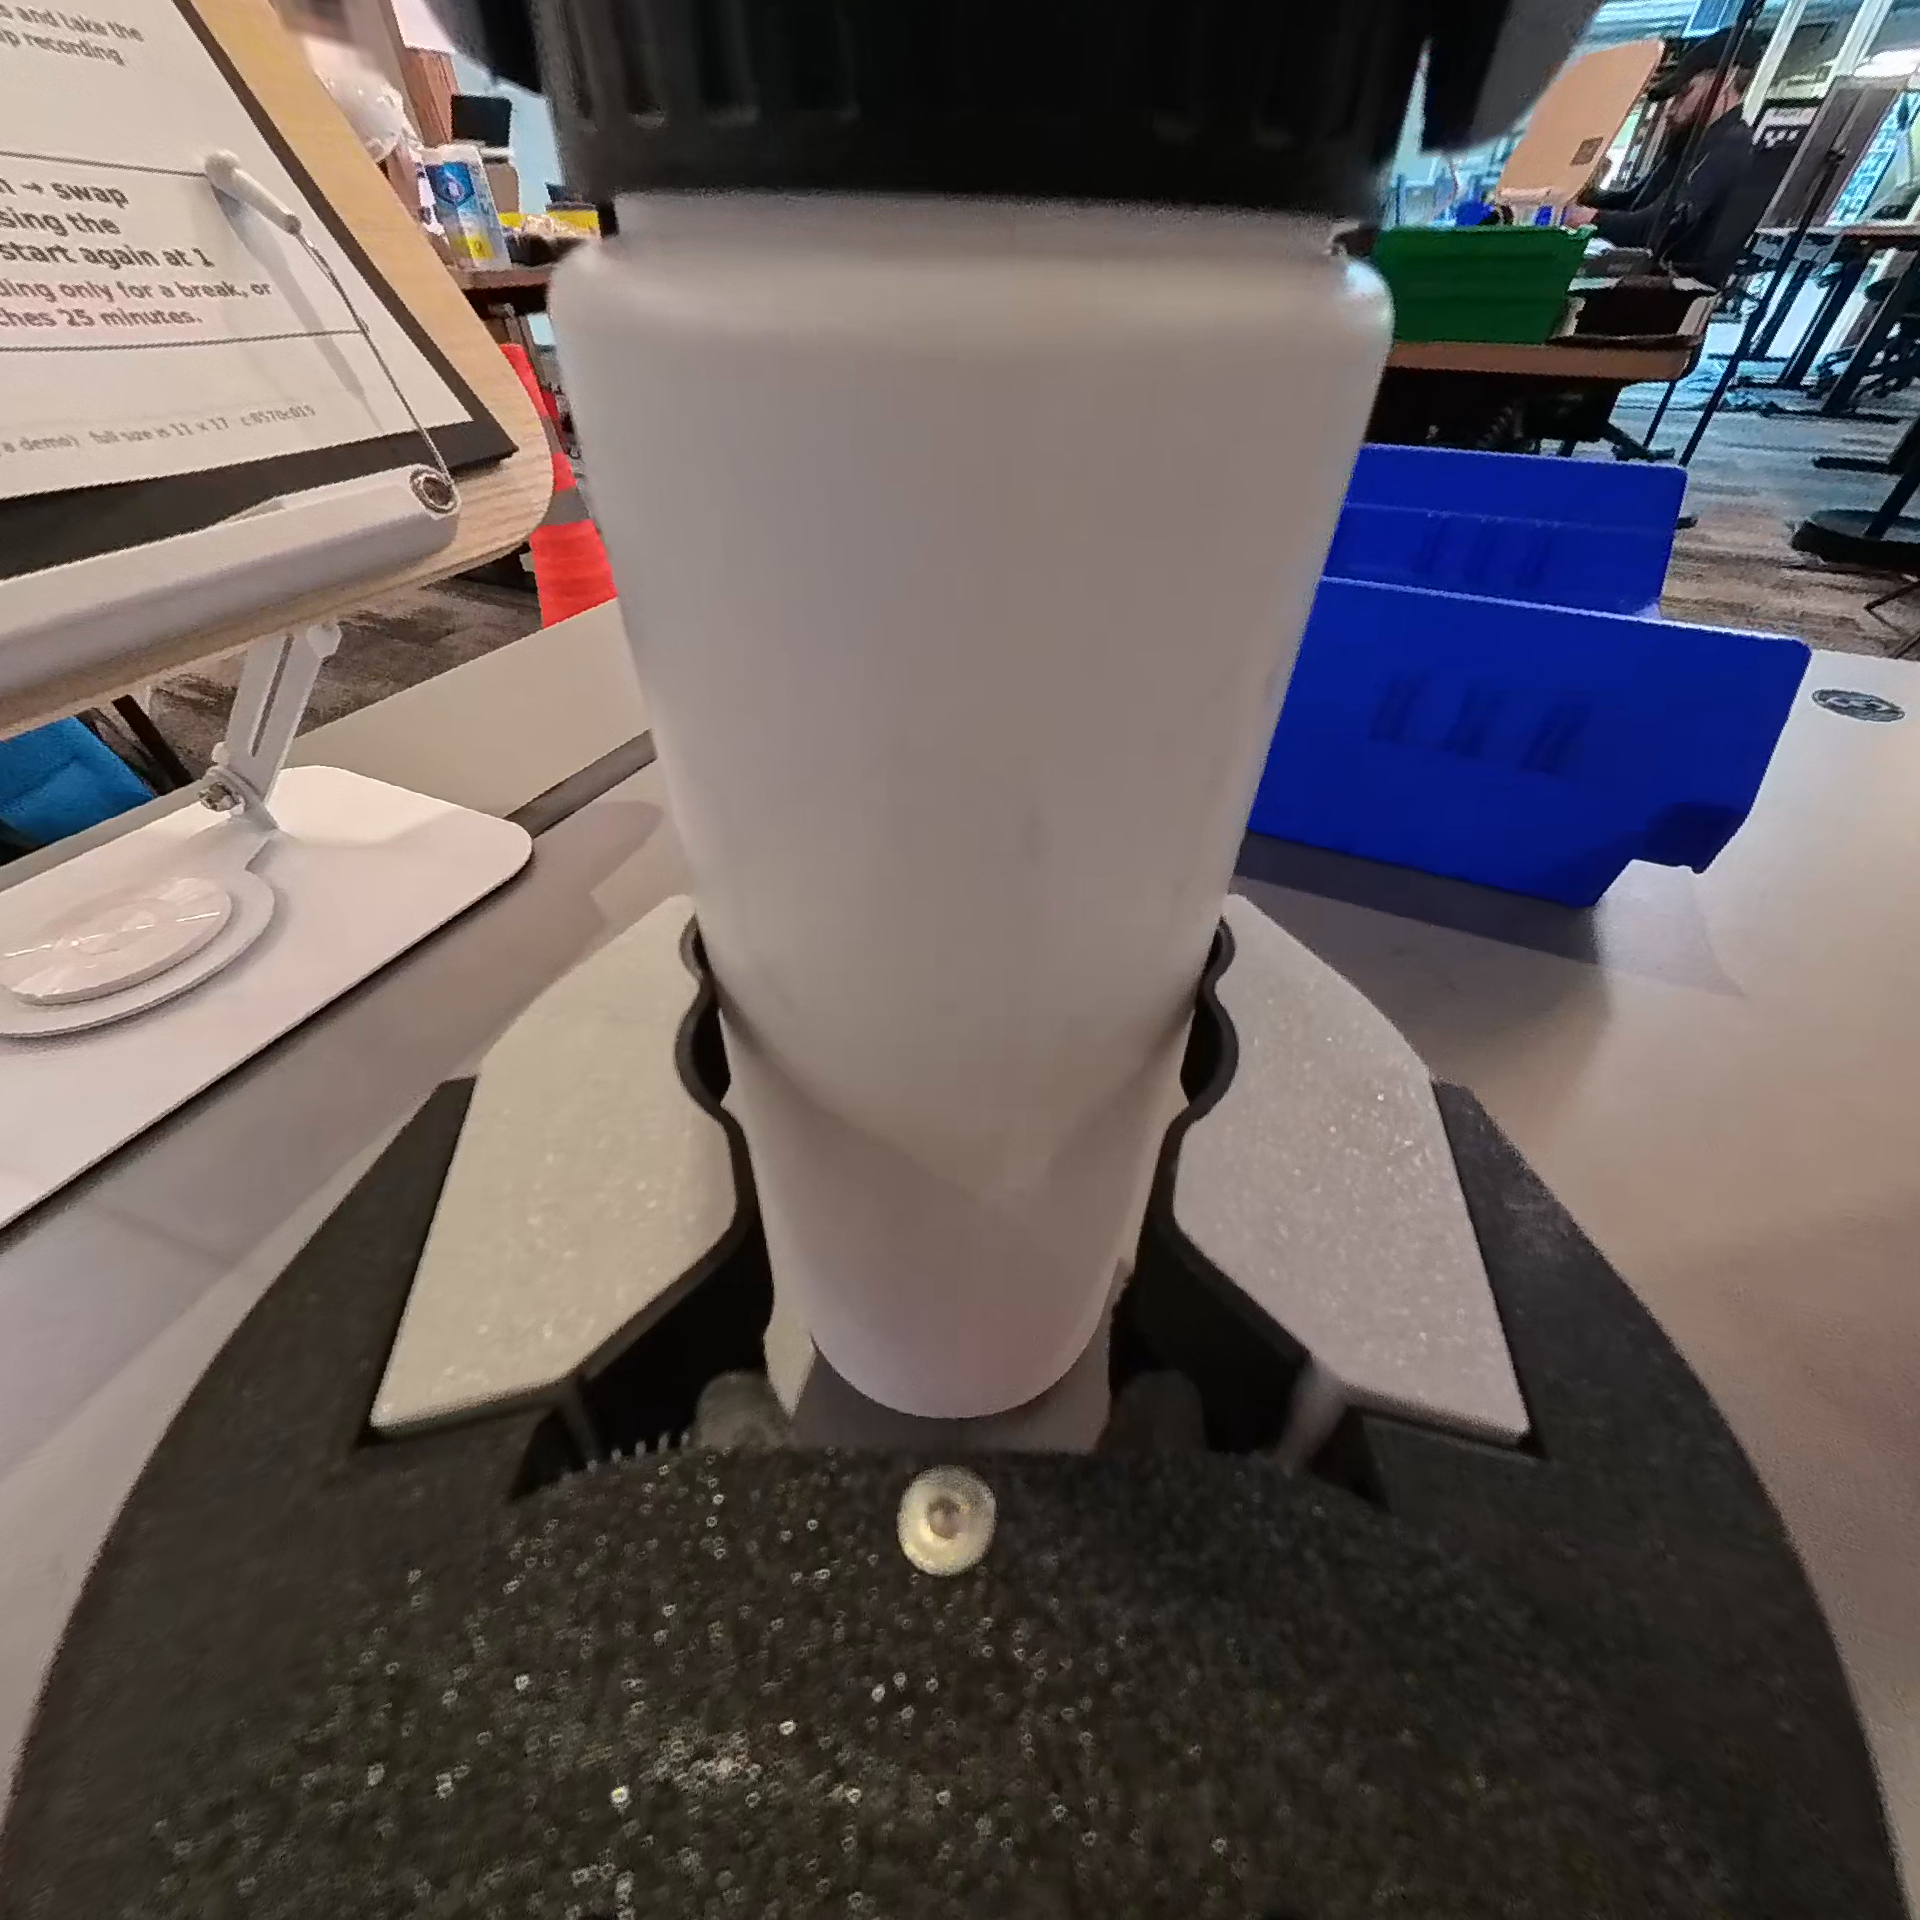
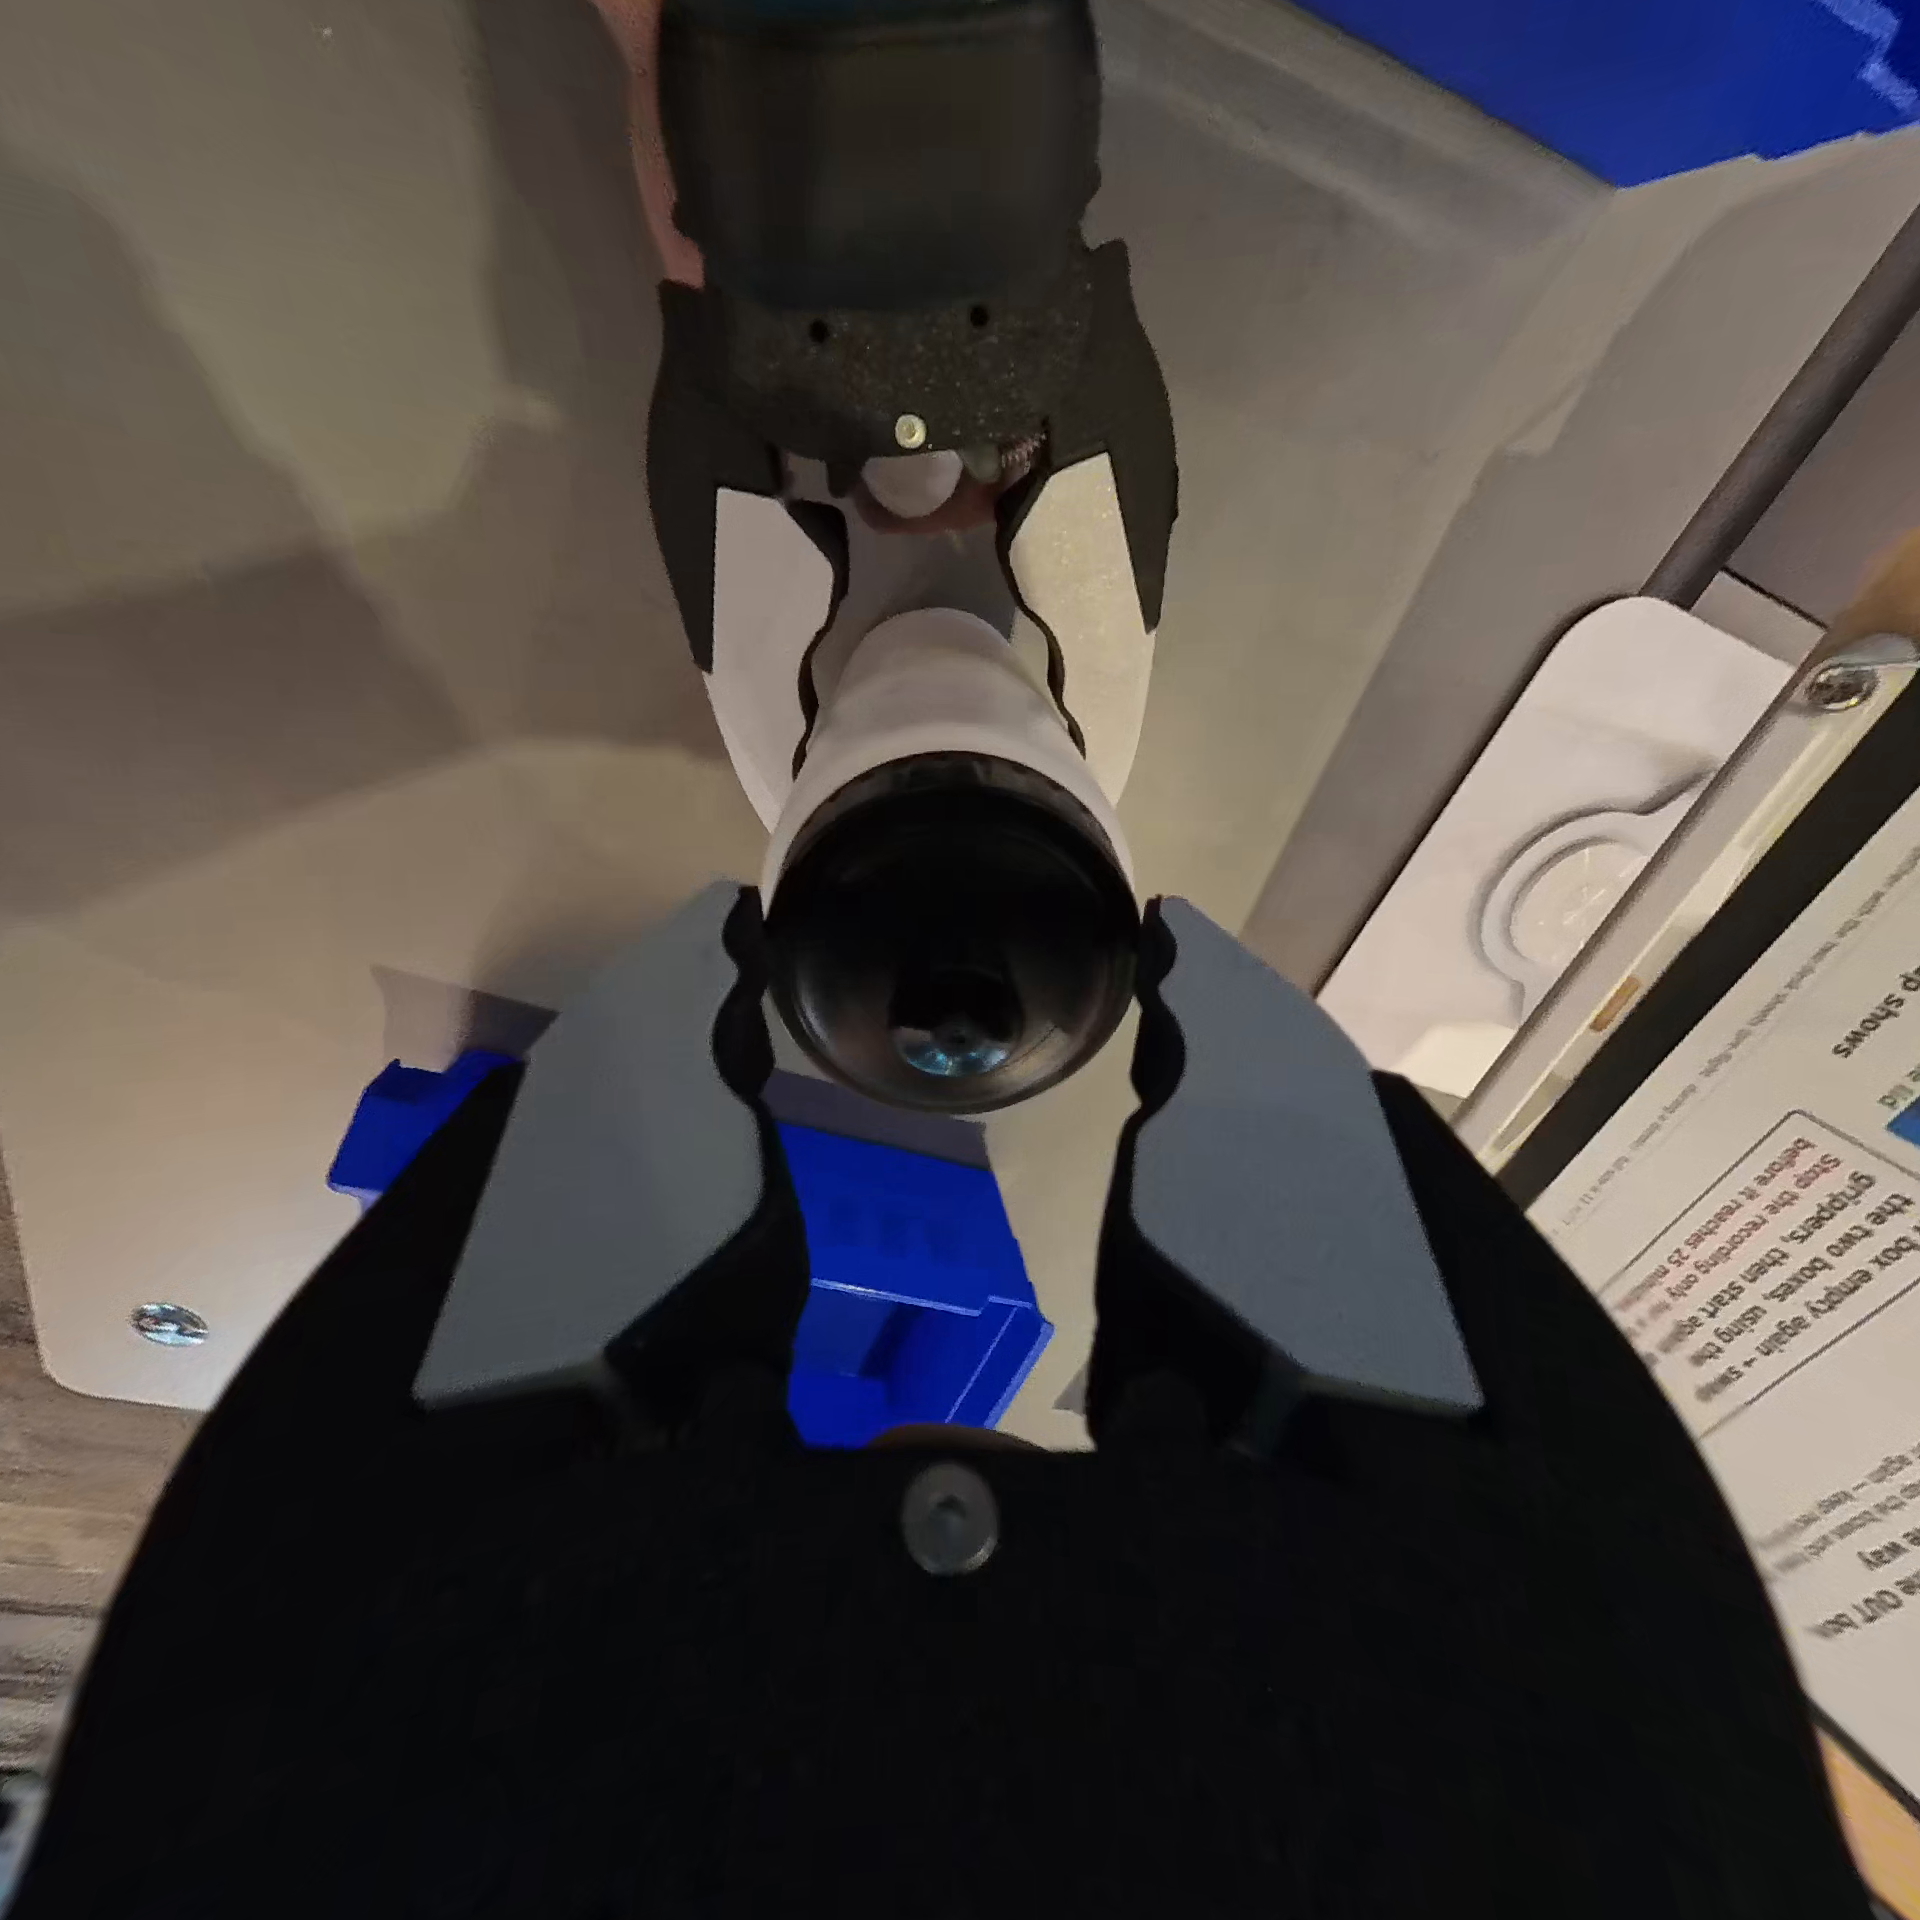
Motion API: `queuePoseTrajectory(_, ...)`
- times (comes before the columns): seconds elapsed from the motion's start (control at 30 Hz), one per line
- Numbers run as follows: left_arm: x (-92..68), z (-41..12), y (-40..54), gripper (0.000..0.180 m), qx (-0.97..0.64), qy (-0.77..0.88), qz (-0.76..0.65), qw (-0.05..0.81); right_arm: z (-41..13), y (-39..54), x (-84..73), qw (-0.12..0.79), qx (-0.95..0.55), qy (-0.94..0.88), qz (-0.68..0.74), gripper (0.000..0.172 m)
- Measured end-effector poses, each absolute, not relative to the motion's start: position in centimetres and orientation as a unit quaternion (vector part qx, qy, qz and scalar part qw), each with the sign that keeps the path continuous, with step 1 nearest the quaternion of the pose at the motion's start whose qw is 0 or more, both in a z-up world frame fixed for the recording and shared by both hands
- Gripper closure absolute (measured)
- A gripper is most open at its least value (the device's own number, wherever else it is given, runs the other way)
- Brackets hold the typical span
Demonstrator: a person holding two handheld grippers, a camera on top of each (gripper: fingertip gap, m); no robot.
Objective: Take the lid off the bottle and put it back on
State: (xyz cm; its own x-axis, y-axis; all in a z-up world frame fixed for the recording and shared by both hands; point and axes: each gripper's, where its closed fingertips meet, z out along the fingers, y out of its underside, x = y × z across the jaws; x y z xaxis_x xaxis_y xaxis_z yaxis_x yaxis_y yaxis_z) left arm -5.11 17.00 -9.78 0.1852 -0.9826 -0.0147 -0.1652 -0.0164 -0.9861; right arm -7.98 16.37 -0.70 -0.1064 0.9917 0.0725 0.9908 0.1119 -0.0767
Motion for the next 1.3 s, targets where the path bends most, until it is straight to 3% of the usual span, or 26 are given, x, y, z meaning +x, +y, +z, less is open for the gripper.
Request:
queuePoseTrajectory(0.43, -5.0, -9.8, 16.8, 0.094, -0.582, 0.488, -0.424, 0.494, -0.6, 16.4, -7.9, 0.03, -0.627, -0.778, -0.037, 0.103)
queuePoseTrajectory(0.53, -4.9, -9.8, 16.8, 0.094, -0.583, 0.487, -0.419, 0.498, 0.9, 16.3, -9.5, 0.091, -0.674, -0.733, 0.002, 0.107)
queuePoseTrajectory(0.63, -4.9, -9.8, 16.8, 0.094, -0.585, 0.486, -0.413, 0.502, 2.8, 16.0, -10.7, 0.141, -0.748, -0.647, 0.048, 0.099)
queuePoseTrajectory(0.7, -4.9, -9.8, 16.9, 0.094, -0.587, 0.482, -0.414, 0.501, 2.3, 16.0, -9.8, 0.139, -0.806, -0.575, 0.033, 0.084)
queuePoseTrajectory(0.77, -4.9, -9.8, 16.9, 0.094, -0.588, 0.481, -0.415, 0.501, 1.3, 16.5, -8.5, 0.15, -0.855, -0.497, 0.004, 0.082)
queuePoseTrajectory(0.83, -4.9, -9.8, 16.9, 0.094, -0.588, 0.48, -0.416, 0.501, 0.8, 17.2, -7.4, 0.174, -0.888, -0.426, -0.02, 0.091)
queuePoseTrajectory(0.97, -4.9, -9.7, 17.0, 0.094, -0.59, 0.476, -0.421, 0.499, 0.0, 17.4, -6.6, 0.174, -0.93, -0.324, -0.008, 0.089)
queuePoseTrajectory(1.03, -4.9, -9.7, 17.0, 0.094, -0.59, 0.476, -0.42, 0.499, -0.2, 17.4, -6.6, 0.169, -0.936, -0.31, -0.004, 0.089)
queuePoseTrajectory(1.1, -4.9, -9.7, 17.0, 0.094, -0.59, 0.477, -0.419, 0.499, -0.4, 17.0, -7.3, 0.155, -0.94, -0.302, 0.02, 0.103)
queuePoseTrajectory(1.3, -4.9, -9.8, 16.9, 0.094, -0.59, 0.483, -0.41, 0.501, -0.6, 16.5, -7.2, 0.107, -0.933, -0.343, -0.001, 0.103)
